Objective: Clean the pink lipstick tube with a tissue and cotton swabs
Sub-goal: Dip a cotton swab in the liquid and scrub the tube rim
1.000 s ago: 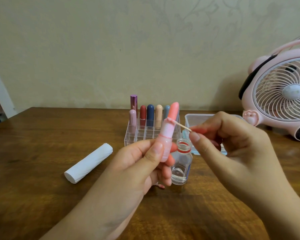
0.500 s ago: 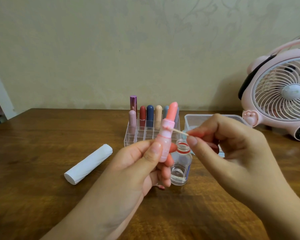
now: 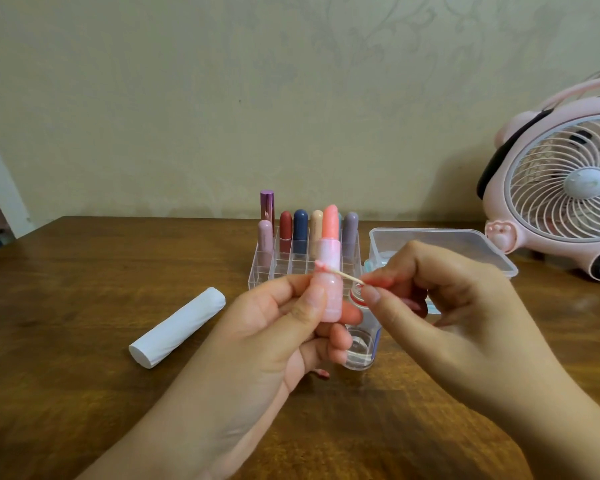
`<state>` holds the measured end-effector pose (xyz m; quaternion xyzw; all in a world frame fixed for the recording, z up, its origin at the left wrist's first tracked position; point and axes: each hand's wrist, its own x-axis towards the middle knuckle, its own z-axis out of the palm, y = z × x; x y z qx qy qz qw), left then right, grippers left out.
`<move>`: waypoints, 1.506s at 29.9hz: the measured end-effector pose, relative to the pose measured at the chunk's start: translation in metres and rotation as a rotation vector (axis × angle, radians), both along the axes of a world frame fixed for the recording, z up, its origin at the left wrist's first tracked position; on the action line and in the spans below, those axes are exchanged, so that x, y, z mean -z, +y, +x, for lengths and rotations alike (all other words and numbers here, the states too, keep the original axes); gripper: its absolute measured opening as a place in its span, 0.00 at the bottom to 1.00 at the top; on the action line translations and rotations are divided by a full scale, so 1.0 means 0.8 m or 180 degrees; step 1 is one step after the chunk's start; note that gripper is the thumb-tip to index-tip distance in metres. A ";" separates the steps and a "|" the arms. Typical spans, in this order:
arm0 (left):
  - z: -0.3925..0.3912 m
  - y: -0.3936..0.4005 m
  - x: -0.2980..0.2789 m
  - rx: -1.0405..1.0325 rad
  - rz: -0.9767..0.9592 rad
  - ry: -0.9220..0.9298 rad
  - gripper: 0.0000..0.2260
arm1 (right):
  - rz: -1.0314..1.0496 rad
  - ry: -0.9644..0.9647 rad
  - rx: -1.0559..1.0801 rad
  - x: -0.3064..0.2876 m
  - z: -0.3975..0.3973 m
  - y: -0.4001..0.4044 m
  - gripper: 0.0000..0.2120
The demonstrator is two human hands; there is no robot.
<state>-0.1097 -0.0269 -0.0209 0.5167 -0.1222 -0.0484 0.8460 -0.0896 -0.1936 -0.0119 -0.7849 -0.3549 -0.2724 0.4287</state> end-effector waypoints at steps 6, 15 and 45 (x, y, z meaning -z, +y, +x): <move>0.000 0.000 0.000 -0.0179 0.0142 0.0064 0.09 | -0.0094 -0.0073 0.0071 -0.001 -0.001 0.002 0.05; -0.001 0.002 0.004 -0.0357 0.0664 -0.0167 0.06 | 0.0034 -0.0271 0.0363 -0.002 0.000 0.002 0.04; -0.004 0.003 -0.001 -0.0362 0.0553 -0.0165 0.06 | 0.0050 -0.0223 0.0206 -0.002 0.001 -0.001 0.05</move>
